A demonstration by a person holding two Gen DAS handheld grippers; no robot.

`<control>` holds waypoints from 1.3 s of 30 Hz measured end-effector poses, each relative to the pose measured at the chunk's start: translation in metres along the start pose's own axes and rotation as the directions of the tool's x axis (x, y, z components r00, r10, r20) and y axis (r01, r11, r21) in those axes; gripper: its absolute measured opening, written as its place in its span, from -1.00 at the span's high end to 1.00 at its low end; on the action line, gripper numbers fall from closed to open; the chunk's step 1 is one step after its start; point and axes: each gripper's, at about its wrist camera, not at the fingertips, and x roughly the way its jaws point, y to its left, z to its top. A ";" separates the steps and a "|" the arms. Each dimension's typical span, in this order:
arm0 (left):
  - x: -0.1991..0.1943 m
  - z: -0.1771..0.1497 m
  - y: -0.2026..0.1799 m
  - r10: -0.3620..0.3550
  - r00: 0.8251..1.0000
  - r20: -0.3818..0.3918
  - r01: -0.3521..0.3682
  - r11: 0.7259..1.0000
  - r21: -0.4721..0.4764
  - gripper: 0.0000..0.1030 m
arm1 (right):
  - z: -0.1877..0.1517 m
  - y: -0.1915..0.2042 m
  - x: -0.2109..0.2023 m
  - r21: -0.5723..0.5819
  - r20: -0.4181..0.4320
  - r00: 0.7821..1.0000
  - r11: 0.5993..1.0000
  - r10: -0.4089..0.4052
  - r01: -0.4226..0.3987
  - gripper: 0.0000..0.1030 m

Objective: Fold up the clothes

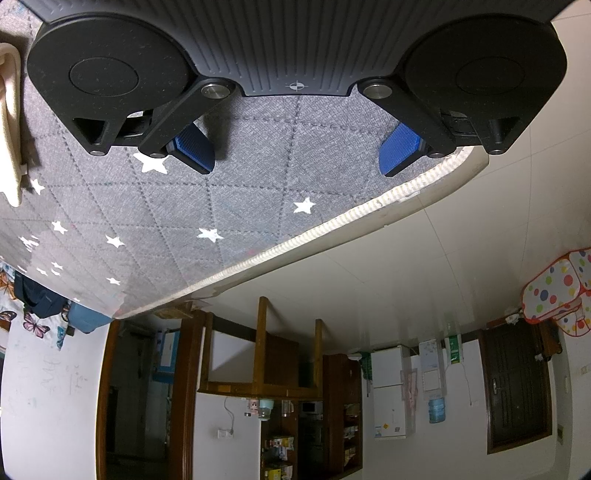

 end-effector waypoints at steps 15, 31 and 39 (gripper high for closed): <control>0.001 0.000 -0.002 0.000 1.000 0.000 0.000 1.000 0.000 -0.87 | 0.000 0.000 0.000 0.000 0.000 1.000 1.000 0.000 0.000 -1.00; 0.001 0.000 -0.003 0.001 1.000 0.001 -0.001 1.000 0.001 -0.87 | 0.000 0.000 0.000 0.000 0.000 1.000 1.000 0.000 0.000 -1.00; 0.001 0.001 -0.003 0.001 1.000 0.000 -0.001 1.000 0.001 -0.87 | 0.000 0.000 0.000 0.000 0.000 1.000 1.000 0.000 0.000 -1.00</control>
